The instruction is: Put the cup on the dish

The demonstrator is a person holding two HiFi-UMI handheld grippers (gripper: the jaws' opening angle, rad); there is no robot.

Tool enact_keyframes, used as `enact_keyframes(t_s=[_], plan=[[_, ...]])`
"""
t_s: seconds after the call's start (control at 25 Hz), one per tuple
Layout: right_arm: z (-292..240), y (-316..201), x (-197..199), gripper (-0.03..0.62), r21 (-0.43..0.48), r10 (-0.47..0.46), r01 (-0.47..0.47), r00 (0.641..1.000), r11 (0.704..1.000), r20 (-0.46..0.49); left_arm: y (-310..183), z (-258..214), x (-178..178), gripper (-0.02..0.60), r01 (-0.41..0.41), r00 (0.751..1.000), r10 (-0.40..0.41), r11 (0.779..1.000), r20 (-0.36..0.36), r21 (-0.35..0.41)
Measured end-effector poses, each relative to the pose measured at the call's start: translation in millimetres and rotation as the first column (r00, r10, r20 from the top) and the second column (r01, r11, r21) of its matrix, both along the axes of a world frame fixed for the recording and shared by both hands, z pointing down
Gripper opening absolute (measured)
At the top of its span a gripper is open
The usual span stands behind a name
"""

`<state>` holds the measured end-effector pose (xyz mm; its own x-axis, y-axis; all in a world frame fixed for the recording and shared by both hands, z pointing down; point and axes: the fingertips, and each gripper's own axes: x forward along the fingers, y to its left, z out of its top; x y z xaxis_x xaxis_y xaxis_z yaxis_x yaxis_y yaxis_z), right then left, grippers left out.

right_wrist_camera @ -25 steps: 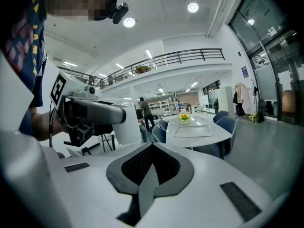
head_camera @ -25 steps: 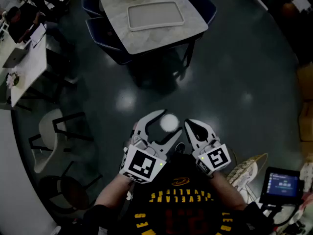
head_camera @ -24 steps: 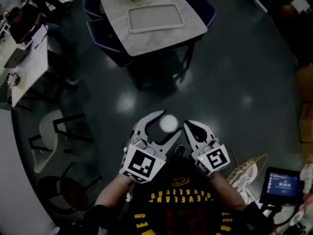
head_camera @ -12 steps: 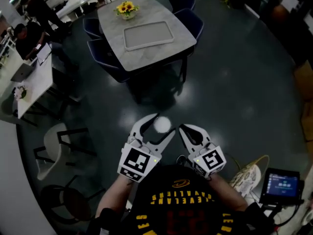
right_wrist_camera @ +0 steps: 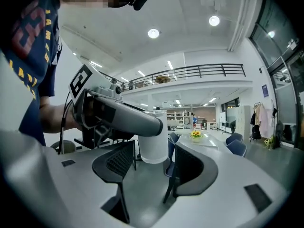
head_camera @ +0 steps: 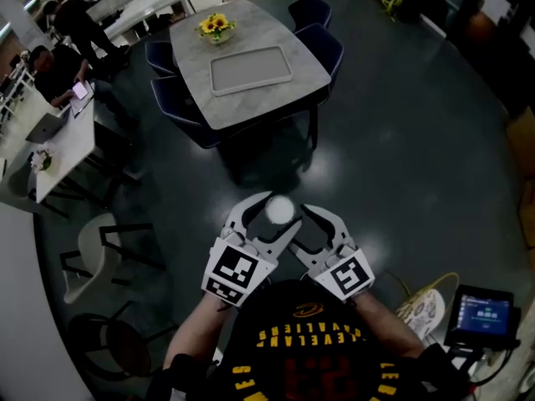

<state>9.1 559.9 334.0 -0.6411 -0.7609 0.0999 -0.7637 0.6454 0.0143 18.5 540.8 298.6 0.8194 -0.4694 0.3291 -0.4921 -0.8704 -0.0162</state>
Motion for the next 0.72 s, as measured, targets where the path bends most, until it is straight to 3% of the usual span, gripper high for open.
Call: enact_keyframes(t_s=[0.4,0.72], plan=[[10.5,7.9,33.7,0.258,-0.033,-0.026,0.028,0.998,0.999,0.058,21.9,15.9,44.5,0.268,0.031,0.999,-0.03,0.999,0.03,-0.043],[27.1,-15.6,29.3,0.256,-0.068,-0.046,0.05,0.997,0.996,0.064,-3.2,32.5,40.7,0.268,0.056,0.998,-0.054,0.995,0.031,-0.08]])
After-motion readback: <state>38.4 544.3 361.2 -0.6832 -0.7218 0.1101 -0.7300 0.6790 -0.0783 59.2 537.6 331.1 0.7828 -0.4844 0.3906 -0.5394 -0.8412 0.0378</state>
